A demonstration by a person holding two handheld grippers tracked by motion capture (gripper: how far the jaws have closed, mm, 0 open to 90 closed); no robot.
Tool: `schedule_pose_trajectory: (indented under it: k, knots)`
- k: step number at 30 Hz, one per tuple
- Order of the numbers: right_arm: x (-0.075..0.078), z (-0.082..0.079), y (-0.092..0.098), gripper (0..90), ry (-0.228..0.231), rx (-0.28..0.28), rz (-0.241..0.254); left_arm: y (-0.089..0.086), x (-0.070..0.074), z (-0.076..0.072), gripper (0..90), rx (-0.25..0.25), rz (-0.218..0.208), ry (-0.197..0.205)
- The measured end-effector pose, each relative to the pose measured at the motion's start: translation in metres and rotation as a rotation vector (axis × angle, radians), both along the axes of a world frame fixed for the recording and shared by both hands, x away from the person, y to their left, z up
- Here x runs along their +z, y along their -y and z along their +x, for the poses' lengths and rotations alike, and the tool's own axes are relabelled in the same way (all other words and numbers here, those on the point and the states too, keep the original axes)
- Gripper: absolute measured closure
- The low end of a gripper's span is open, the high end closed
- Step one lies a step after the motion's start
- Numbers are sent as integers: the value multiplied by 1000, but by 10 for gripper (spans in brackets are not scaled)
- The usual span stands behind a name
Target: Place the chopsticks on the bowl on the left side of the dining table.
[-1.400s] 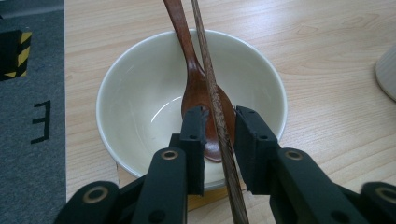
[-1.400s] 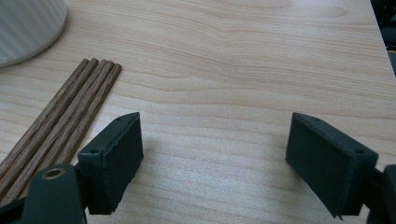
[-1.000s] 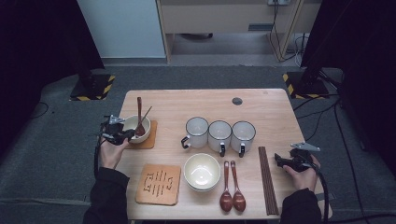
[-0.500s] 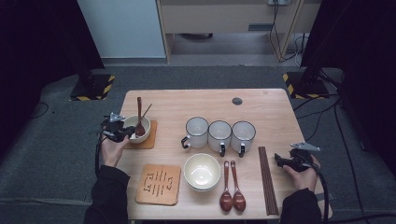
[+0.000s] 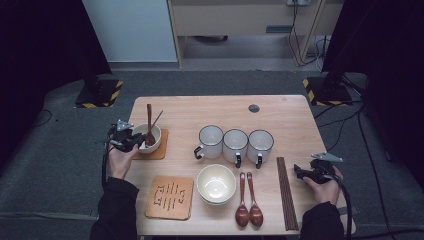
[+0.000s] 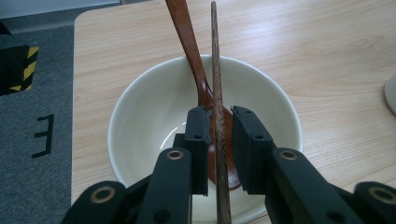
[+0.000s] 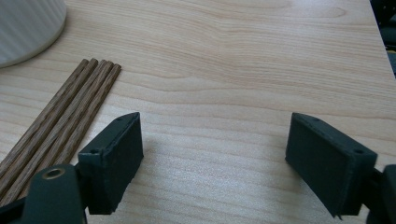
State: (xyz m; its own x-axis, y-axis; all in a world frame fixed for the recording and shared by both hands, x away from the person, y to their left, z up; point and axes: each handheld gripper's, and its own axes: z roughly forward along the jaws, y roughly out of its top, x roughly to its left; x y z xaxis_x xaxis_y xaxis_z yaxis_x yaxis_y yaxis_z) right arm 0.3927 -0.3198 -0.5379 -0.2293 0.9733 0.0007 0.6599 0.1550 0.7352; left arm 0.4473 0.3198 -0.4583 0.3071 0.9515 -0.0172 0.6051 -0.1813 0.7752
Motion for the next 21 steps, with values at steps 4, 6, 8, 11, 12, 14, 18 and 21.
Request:
schedule_pose_trajectory:
  k: [4,6,8,11,12,14,18,21]
  knots:
    - [1,-1,-1,243,1,1,-2,2,6,-5,742,-2,-10,22]
    - [2,-2,-1,257,-2,2,-5,4,8,-7,724,-9,-7,33]
    - [4,-3,-1,269,3,5,-6,6,10,-9,700,-14,-7,47]
    - [9,-6,-3,288,21,10,-6,8,13,-12,669,-23,-17,58]
    - [11,-7,-4,296,30,21,-13,9,13,-13,649,-28,-25,62]
    - [15,-10,-9,299,39,41,-18,10,14,-14,599,-31,-33,74]
    - [22,-15,-18,312,48,74,-24,13,15,-18,534,-33,-26,91]
    - [26,-20,-24,340,58,103,-15,16,17,-21,502,-54,-31,105]
